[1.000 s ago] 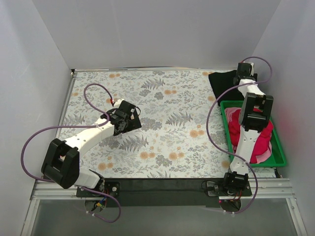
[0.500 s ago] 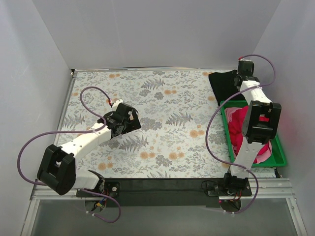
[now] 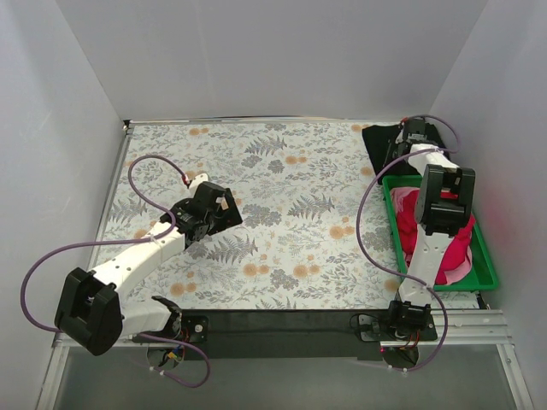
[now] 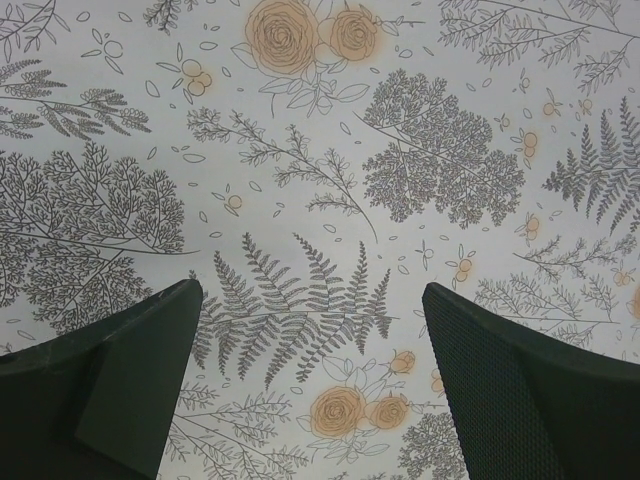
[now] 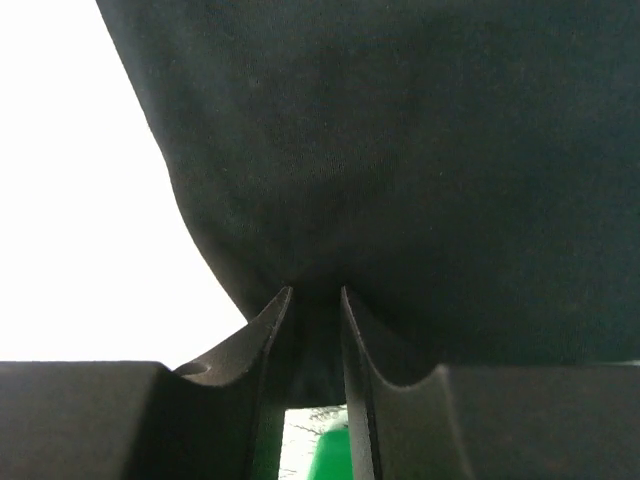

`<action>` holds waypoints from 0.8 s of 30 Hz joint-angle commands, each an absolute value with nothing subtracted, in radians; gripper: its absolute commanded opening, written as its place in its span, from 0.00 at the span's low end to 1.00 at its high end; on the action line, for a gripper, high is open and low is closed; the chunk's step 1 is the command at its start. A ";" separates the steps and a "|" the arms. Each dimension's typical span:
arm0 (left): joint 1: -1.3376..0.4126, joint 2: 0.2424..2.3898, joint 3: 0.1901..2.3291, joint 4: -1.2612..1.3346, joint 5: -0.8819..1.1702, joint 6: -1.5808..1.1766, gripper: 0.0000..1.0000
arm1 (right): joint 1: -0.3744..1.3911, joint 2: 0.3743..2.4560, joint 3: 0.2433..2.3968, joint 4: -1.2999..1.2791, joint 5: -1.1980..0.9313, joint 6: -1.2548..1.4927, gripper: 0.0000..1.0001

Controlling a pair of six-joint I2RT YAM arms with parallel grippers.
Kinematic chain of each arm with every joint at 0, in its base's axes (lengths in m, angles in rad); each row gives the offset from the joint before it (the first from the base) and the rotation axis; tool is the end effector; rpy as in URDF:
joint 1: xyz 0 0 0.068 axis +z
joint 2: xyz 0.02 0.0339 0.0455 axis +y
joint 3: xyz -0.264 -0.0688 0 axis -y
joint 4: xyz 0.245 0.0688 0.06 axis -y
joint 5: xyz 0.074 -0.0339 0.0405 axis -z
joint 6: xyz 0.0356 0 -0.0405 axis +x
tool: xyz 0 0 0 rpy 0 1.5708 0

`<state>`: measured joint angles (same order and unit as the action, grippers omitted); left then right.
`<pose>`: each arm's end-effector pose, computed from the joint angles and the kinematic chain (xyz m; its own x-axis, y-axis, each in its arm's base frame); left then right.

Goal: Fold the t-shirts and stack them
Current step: Neatly place the folded tshirt to the corner

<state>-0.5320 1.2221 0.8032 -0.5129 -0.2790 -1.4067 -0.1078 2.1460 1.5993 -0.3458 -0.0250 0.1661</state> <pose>0.2140 -0.1146 0.2299 -0.4545 -0.8330 -0.3155 -0.6259 0.5507 -0.5523 0.4702 -0.0500 0.1736 -0.7483 0.2472 -0.6156 0.2187 0.9680 0.1229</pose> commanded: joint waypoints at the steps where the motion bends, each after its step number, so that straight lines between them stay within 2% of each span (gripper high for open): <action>1: -0.528 1.187 0.795 -0.526 -0.287 -1.417 0.85 | -0.107 2.187 1.661 -0.373 -0.123 0.218 0.27; 12: -0.528 1.167 0.807 -0.560 -0.313 -1.416 0.85 | -0.078 2.272 1.776 -0.394 -0.170 0.261 0.27; 18: -0.528 1.115 0.807 -0.583 -0.340 -1.427 0.87 | -0.078 2.100 1.694 -0.408 -0.074 0.235 0.29; 24: -0.528 1.020 0.850 -0.632 -0.390 -1.424 0.92 | -0.078 1.826 1.637 -0.463 -0.005 0.172 0.37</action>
<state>-0.5320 1.0885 0.7982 -0.5922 -0.3275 -1.4181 -0.0811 2.0087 1.6310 -0.4469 -0.0559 0.2176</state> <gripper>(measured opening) 0.903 0.358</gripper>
